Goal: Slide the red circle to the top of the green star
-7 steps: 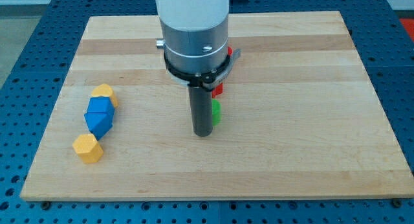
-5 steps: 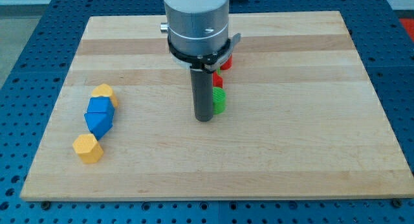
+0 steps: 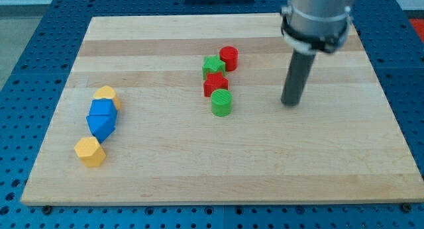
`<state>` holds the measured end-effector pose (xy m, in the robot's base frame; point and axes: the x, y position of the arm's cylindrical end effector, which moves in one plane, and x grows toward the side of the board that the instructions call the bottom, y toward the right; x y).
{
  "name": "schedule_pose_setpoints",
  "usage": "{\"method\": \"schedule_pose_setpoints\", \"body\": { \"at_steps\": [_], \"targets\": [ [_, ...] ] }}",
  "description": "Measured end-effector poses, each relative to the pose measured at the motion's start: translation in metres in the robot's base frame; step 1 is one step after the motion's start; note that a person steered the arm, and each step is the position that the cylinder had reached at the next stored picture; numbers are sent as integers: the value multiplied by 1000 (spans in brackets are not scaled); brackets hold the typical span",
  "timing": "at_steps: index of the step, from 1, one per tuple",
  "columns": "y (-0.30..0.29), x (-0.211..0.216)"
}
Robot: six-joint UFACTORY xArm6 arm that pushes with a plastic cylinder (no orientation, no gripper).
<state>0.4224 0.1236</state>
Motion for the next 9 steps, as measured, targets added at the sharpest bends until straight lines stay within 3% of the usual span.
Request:
{"method": "schedule_pose_setpoints", "body": {
  "at_steps": [1, 2, 5, 9],
  "targets": [
    [-12, -6],
    [-15, -51],
    [-67, -54],
    [-78, -85]
  ]
}}
